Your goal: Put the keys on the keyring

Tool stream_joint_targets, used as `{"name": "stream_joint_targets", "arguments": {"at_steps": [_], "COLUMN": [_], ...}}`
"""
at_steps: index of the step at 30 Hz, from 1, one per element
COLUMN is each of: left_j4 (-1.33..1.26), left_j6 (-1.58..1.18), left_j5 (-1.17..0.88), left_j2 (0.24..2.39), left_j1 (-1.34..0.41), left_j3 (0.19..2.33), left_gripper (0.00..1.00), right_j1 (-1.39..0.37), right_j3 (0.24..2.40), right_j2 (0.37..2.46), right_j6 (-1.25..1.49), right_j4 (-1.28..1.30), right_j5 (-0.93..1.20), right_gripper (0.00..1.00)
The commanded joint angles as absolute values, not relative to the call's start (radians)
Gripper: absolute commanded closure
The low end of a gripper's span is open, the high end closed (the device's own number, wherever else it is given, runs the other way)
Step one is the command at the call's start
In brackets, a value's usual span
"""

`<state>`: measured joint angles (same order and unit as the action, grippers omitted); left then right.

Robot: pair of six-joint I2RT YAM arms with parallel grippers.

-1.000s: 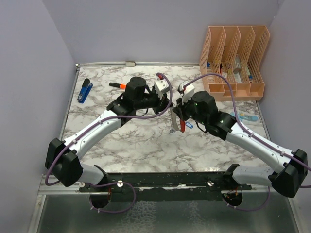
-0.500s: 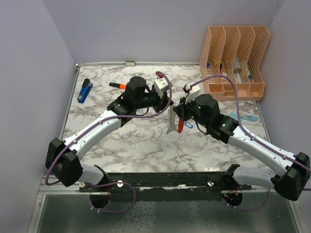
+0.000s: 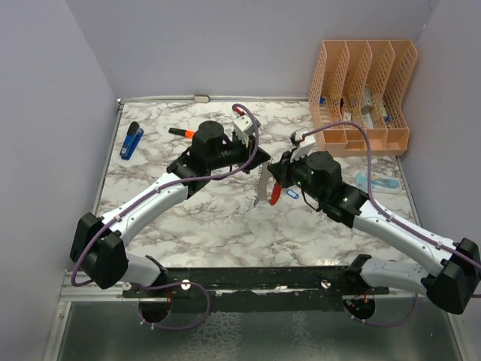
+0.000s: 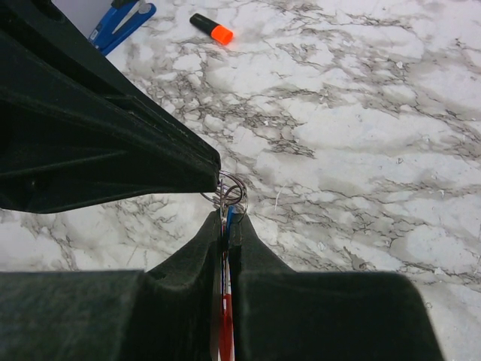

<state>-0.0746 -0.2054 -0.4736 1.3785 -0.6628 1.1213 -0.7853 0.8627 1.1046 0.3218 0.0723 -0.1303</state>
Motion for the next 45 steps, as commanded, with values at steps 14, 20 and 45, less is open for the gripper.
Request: {"name": "stream_joint_targets", "arguments": {"at_steps": [14,20,45], "left_j4": [-0.506,-0.495,-0.902], "left_j6": [-0.388,-0.422,-0.450], "left_j5": [-0.321,-0.328,-0.256], "left_j2": [1.342,1.341,1.322], "left_j1": [-0.663,-0.661,-0.656], "left_j3": [0.952,0.951,0.742], "left_gripper": [1.00,1.00,1.00], "right_j1": [-0.798,-0.798,-0.797], "right_j3": [0.792,0.781,0.807], "right_j2": [1.062,1.111,1.163], "right_j6": [0.440,0.407,0.462], "right_j4": [-0.092,-0.122,-0.222], "right_j5": [-0.141,-0.140,-0.085], "right_gripper": [0.99,0.99,0.99]}}
